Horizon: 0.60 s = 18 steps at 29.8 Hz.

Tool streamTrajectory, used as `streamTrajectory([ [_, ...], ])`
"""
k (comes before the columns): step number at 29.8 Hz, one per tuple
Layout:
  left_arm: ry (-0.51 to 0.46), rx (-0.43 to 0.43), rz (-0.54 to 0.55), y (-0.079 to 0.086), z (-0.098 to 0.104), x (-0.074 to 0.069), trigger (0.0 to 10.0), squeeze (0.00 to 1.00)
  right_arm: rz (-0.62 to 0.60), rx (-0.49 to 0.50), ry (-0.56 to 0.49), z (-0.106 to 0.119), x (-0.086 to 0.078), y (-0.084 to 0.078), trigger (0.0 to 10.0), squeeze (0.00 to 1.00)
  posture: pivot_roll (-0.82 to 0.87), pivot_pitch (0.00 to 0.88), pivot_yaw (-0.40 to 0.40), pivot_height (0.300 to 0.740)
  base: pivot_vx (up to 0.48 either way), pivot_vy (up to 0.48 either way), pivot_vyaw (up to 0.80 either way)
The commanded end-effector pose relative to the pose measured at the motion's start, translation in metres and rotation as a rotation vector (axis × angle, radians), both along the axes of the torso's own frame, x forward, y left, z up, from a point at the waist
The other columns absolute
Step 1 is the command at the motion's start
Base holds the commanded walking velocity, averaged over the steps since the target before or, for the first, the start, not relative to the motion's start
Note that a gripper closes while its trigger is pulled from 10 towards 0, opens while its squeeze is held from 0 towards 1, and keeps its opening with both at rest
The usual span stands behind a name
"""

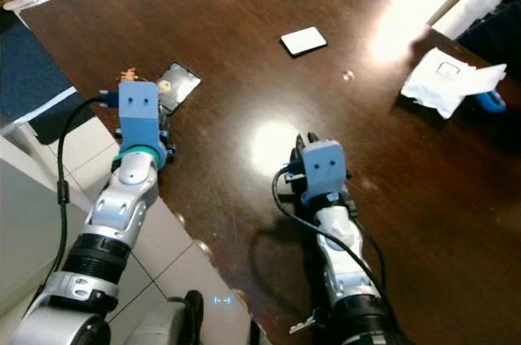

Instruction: Hang keys on a hook

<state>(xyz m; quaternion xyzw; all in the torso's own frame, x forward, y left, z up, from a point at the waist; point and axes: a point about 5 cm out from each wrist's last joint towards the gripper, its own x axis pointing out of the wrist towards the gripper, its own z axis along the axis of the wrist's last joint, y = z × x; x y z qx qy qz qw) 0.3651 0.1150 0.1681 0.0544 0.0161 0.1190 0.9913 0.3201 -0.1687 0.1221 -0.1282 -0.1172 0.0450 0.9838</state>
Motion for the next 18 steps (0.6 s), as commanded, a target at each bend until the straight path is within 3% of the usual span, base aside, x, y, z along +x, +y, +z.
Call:
streamTrajectory([
  [1, 0.036, 0.029, 0.025, 0.0052, -0.0132, -0.0029, 2.0, 0.00, -0.019, -0.011, 0.164, -0.0370, -0.0117, -0.0032, 10.0, 0.00, 0.00, 0.260, 0.098, 0.740, 0.000, 0.000, 0.00],
  [8, 0.005, 0.075, 0.008, 0.0029, -0.0092, -0.0022, 1.3, 0.00, -0.019, -0.010, 0.165, -0.0373, -0.0115, -0.0021, 10.0, 0.00, 0.01, 0.260, 0.101, 0.740, 0.000, 0.000, 0.00],
  [10, 0.010, 0.093, -0.013, 0.0005, -0.0107, -0.0010, 0.0, 0.00, -0.019, -0.007, 0.165, -0.0377, -0.0115, -0.0008, 10.0, 0.00, 0.01, 0.257, 0.108, 0.740, 0.000, 0.000, 0.00],
  [18, 0.025, 0.102, -0.037, 0.0020, -0.0143, 0.0000, 0.0, 0.00, -0.026, -0.001, 0.164, -0.0386, -0.0125, -0.0011, 10.0, 0.00, 0.00, 0.254, 0.117, 0.740, 0.000, 0.000, 0.00],
])
